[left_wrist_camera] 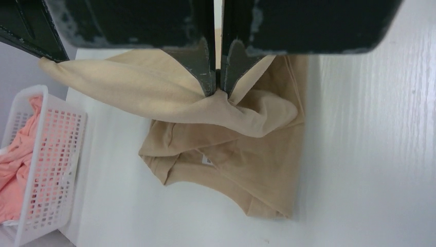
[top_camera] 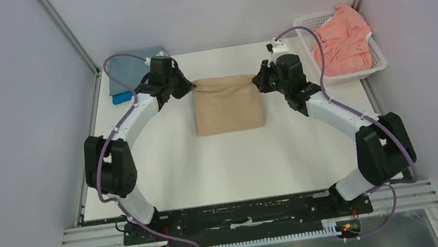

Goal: Fold and stack the t-shirts
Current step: Fold the long partially folded tshirt into a neat square

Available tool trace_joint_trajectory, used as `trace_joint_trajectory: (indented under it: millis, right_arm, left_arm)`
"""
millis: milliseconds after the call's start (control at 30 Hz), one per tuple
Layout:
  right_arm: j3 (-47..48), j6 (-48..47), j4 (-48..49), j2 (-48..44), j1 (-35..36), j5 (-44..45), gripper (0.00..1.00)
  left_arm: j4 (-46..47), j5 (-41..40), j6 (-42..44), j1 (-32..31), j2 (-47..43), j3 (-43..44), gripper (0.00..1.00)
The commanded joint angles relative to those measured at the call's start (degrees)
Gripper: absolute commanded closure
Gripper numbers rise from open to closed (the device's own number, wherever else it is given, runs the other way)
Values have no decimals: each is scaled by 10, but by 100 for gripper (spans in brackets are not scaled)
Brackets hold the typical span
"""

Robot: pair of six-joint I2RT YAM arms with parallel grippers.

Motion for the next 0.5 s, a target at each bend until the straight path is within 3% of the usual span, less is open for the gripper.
trace_joint_trajectory:
  millis: [0,267,367,433,467]
  right_arm:
    - [56,3,65,68,-32,-46,100]
    - [143,24,103,255,-63,-64,100]
    - [187,26,123,326,-70,-84,100]
    - [238,18,81,371,-74,-66,96]
    - [259,13,70,385,-76,-60,82]
  left_arm:
    - [2,-1,35,23,63,71,98]
    - [-22,-19,7,39,231,195,94]
    - [-28,-13,0,45,287,238,77]
    - [-29,1,4,49,317,268,60]
    - [-34,7,7,50,332,286,47]
